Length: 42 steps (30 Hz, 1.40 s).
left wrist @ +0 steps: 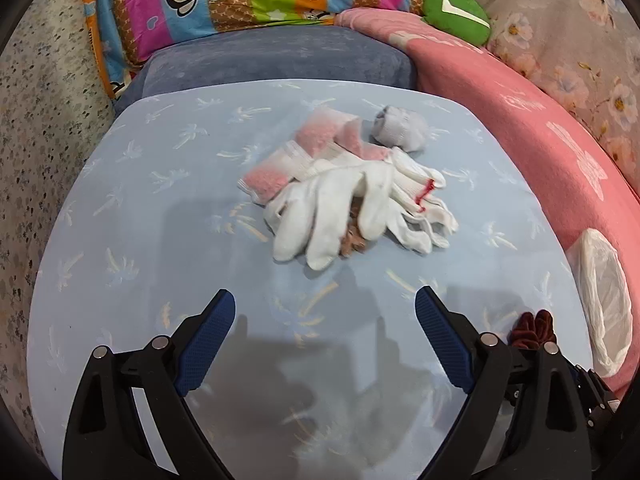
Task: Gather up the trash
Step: 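Grasp the dark red velvet scrunchie with the right gripper, then grasp the white glove with the left gripper while the right gripper holds the scrunchie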
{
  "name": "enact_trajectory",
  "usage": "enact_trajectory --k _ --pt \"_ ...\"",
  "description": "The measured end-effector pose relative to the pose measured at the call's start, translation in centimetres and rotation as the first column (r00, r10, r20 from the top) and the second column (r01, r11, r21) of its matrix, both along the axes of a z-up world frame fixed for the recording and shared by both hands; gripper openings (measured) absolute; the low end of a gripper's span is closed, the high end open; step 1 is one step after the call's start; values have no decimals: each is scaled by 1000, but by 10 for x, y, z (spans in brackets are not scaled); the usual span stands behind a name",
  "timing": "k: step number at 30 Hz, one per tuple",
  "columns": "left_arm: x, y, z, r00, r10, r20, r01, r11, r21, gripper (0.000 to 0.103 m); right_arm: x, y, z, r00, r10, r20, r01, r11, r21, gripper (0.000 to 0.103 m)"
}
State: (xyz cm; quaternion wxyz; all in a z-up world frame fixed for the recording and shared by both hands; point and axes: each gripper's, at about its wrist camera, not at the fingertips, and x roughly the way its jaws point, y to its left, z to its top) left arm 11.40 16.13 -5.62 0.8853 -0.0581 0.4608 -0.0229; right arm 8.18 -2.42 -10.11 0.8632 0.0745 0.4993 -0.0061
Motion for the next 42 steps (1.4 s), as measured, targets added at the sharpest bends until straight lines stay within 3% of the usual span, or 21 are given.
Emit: enact_trajectory --k 3,5,7,12,22,27,42 --pt "9 6 1 1000 9 5 -9 1000 -8 87 9 5 0 1000 9 5 -8 1000 -14 73" --pt "15 10 2 1000 12 11 -11 1000 -16 87 13 9 1 1000 16 9 -16 1000 -23 63" --pt "23 11 3 1000 10 20 -9 1000 -19 87 21 10 1 1000 24 5 -24 1000 -1 43" --pt "46 12 3 1000 -9 28 10 999 -34 82 34 13 7 999 37 7 -38 997 61 31" --pt "76 13 -14 998 -56 -32 52 993 -101 51 53 31 37 995 59 85 -68 993 98 30" --pt "73 12 -16 994 -93 -51 85 986 -141 11 54 35 50 993 63 104 -74 992 107 30" --pt "36 -11 50 984 -157 85 170 972 -164 7 25 16 91 977 28 210 -58 989 137 30"
